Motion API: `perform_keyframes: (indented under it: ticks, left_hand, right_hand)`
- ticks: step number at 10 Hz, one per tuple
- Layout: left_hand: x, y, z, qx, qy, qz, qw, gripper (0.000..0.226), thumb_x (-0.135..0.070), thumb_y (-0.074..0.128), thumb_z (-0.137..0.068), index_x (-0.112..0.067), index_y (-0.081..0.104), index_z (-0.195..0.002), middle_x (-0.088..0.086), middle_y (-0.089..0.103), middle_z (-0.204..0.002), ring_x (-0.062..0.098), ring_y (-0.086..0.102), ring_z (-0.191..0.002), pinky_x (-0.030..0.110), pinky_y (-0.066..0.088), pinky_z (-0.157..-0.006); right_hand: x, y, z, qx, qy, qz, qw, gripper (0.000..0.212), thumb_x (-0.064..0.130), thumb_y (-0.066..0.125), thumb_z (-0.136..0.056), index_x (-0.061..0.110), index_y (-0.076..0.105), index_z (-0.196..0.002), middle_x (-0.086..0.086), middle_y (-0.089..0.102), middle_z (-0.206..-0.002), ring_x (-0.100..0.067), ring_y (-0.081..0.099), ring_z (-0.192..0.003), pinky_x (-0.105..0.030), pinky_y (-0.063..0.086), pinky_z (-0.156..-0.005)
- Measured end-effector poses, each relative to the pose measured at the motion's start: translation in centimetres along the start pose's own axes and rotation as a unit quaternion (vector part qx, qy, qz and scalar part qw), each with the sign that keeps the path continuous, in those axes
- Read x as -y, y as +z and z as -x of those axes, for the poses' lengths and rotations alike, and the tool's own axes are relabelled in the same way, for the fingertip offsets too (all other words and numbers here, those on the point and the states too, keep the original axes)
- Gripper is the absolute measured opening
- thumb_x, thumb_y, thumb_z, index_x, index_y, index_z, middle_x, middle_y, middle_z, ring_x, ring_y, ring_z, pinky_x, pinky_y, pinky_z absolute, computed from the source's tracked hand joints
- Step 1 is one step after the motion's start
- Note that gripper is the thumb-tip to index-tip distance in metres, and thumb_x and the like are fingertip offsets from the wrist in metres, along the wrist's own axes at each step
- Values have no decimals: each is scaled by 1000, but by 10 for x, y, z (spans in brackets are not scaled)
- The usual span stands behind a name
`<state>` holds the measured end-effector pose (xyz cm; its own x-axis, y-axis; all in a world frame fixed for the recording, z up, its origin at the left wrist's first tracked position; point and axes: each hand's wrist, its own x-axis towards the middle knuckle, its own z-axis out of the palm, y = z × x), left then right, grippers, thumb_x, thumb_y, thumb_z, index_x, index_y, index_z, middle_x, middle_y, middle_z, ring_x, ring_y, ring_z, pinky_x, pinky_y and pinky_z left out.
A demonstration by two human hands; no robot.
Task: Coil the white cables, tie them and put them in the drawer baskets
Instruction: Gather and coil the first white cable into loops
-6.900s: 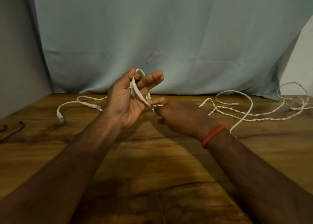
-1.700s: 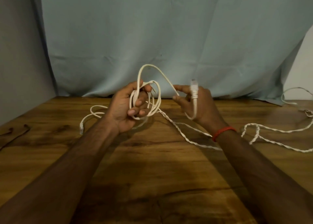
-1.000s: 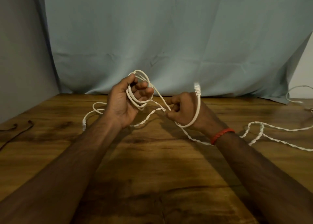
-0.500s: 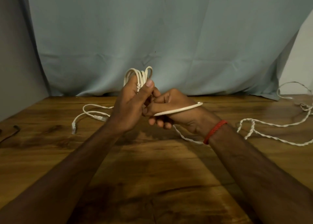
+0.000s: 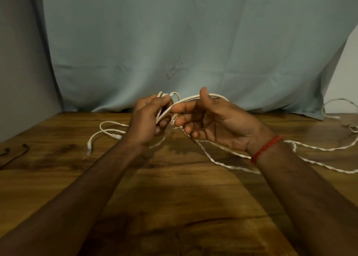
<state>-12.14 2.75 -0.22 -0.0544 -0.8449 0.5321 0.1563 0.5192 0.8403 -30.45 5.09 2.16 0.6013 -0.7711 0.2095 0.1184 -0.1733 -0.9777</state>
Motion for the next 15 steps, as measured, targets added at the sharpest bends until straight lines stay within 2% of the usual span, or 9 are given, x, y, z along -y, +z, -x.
perform_keyframes:
  ticks: [4,5,6,7,9,10,12,13,15]
  left_hand:
    - [5,-14,-7,137,-164,243,946,23,-31,45,-81,-14,51,-67,-7,27,-39,6,23,-26,18,8,-35]
    - [8,-15,-8,162,-179,263,934,18,-28,42,-81,-13,47,-71,-7,28,-39,6,23,-26,19,5,-36]
    - [9,-13,-8,169,-190,266,930,20,-30,42,-82,-13,46,-72,-7,28,-38,5,23,-25,20,5,-37]
    - [11,-11,-7,177,-196,263,928,30,-36,42,-85,-13,51,-69,-8,29,-36,5,24,-24,19,7,-36]
    - [8,-15,-7,256,-200,323,889,51,-58,40,-91,-15,57,-69,-10,36,-37,3,30,-26,19,15,-36]
    - [10,-10,-4,249,-188,351,883,45,-49,41,-95,-16,54,-68,-10,37,-37,4,29,-26,19,18,-36]
    - [14,-4,1,194,-143,390,889,40,-41,43,-95,-17,50,-63,-9,34,-36,6,31,-25,19,19,-34]
    - [13,-2,1,174,-135,385,896,40,-40,42,-94,-17,50,-62,-9,34,-36,6,31,-25,19,22,-34]
    - [15,11,5,107,-146,305,935,51,-41,37,-100,-15,58,-61,2,54,-52,16,53,-45,25,44,-48]
  right_hand:
    - [2,-4,5,134,-61,-123,981,71,44,67,-87,12,45,-147,-14,65,-122,-19,66,-90,-27,53,-73]
    - [16,-2,8,-64,-195,-20,979,42,40,79,-80,17,70,-115,-4,70,-92,-13,61,-69,-22,45,-51]
    - [6,-6,1,-283,-266,538,748,43,58,73,-80,30,72,-113,7,68,-105,-15,59,-100,-29,49,-79]
    - [-14,1,-9,-189,-222,605,741,46,48,61,-95,27,59,-136,5,63,-127,-14,54,-118,-32,44,-98]
    - [-27,7,-15,-231,-177,428,856,41,32,45,-107,21,53,-145,6,72,-108,4,67,-89,-23,55,-84]
    - [-27,9,-16,-262,-178,368,874,34,34,48,-106,21,65,-132,0,74,-91,-20,72,-74,-46,60,-73]
    - [-32,20,-28,-288,-104,307,901,47,50,46,-102,11,70,-109,-10,72,-85,-33,70,-69,-54,58,-66]
    - [-32,20,-30,-297,-90,295,904,48,45,48,-104,2,68,-104,-7,66,-74,-23,62,-65,-43,50,-65]
    - [-28,17,-25,-329,-129,432,830,29,28,45,-107,7,64,-106,-4,64,-79,-21,61,-71,-36,50,-64]
